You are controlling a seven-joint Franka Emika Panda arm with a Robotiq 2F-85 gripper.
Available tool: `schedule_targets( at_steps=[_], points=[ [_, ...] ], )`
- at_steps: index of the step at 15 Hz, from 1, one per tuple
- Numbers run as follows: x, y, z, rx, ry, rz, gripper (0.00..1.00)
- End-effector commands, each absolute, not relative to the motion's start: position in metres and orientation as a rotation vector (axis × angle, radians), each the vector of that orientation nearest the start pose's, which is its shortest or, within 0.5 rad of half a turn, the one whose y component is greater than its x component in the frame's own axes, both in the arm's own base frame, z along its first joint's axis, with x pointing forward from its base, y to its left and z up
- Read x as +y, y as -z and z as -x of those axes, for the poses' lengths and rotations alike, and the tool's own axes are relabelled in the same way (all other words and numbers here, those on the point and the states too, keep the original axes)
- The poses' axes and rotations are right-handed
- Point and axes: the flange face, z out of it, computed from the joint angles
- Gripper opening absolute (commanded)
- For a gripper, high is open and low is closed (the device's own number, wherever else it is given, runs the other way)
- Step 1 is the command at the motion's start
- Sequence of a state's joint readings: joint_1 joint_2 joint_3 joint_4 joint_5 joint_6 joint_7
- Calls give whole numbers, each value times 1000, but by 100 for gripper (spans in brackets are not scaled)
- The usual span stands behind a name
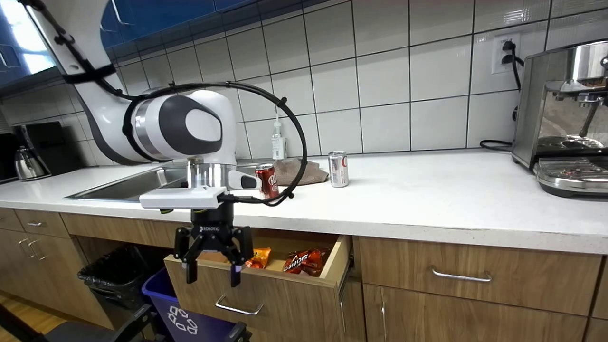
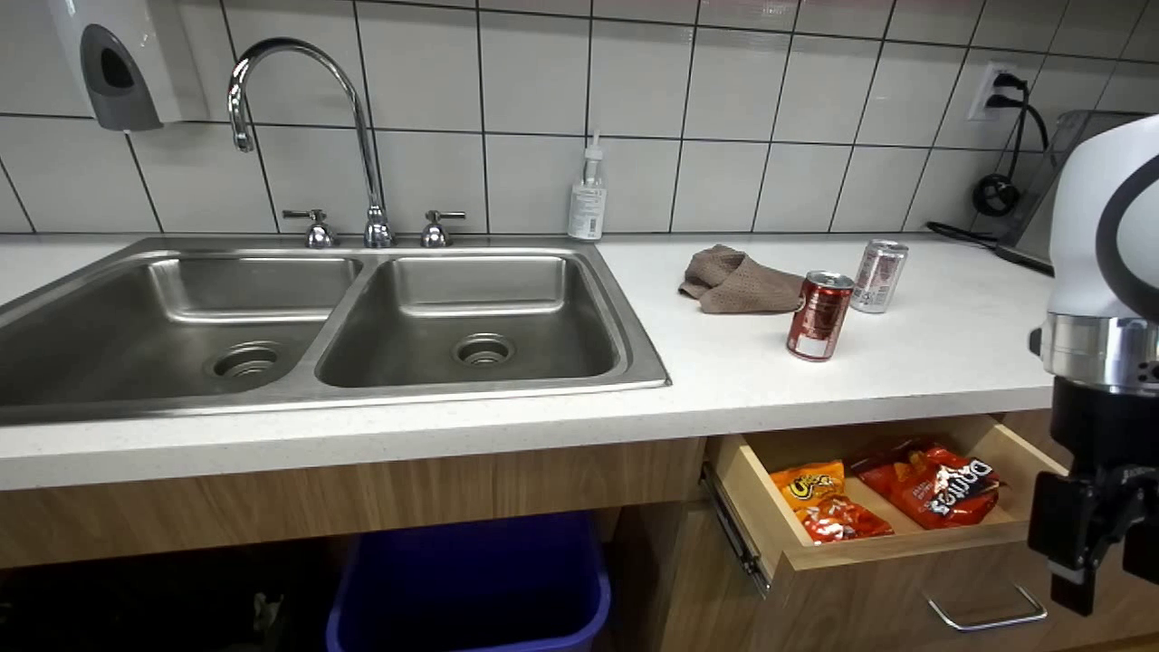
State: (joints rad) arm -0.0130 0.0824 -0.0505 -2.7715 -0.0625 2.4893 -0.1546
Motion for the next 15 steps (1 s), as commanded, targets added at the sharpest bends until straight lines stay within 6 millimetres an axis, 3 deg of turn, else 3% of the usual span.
schedule_targets(
  at_steps=[1,7,15],
  points=[
    [-27,-155,-345,-218,-564,3095,100],
    [-27,-142,-349,-181,-524,3104,100],
    [-26,-139,-358,-156,-418,3126,100]
  ],
)
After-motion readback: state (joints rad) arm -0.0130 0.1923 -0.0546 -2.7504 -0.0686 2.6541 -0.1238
